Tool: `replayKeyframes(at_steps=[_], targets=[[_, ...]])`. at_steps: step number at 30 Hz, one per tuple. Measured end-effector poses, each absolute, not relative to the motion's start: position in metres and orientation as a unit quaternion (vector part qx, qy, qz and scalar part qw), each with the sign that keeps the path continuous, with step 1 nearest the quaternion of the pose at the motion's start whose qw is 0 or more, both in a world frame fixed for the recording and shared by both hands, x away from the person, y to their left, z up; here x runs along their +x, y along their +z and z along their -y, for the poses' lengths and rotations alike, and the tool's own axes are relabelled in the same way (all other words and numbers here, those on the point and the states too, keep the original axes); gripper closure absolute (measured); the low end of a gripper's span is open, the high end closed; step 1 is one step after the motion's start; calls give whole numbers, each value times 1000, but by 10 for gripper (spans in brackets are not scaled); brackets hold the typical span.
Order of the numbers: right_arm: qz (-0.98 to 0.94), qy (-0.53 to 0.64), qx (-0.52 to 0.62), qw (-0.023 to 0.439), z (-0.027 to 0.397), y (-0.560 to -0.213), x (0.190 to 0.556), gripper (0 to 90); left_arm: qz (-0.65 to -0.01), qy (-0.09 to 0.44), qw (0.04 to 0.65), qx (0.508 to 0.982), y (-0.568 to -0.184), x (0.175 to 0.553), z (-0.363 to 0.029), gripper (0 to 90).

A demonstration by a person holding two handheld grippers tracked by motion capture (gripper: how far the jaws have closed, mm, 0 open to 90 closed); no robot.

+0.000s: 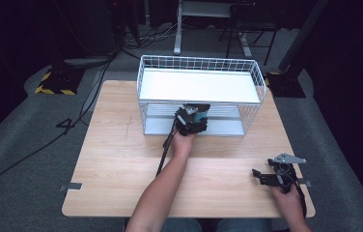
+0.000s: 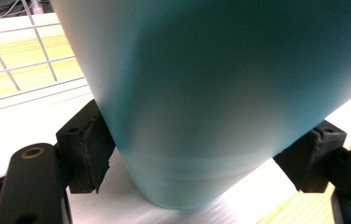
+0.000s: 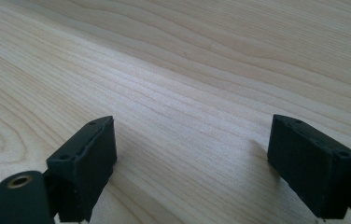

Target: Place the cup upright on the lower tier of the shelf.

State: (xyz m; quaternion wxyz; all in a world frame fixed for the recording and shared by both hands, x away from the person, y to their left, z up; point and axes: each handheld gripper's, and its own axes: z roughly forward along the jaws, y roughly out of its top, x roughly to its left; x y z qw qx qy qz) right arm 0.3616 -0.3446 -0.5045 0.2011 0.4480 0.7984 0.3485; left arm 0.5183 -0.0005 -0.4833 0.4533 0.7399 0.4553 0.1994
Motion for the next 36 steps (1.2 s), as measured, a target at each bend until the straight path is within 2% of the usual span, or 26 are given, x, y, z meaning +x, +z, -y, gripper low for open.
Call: replayKeyframes(at_steps=[13, 18, 26, 29, 33, 36], targets=[[-798, 348, 448, 201, 345, -504, 362, 160, -449, 213, 441, 747, -484, 518, 0, 215], [-798, 348, 448, 201, 345, -504, 362, 160, -450, 222, 436, 747, -484, 518, 0, 155], [-798, 348, 448, 201, 345, -504, 362, 160, -450, 222, 431, 749, -480, 513, -3, 129], [-798, 348, 448, 201, 345, -504, 362, 160, -451, 222, 437, 746, -477, 509, -6, 75], [-798, 348, 448, 201, 345, -504, 362, 160, -459, 233, 432, 740, -472, 502, -10, 63], [-799, 349, 448, 201, 345, -504, 362, 160, -456, 215, 439, 744, -469, 497, -15, 58]])
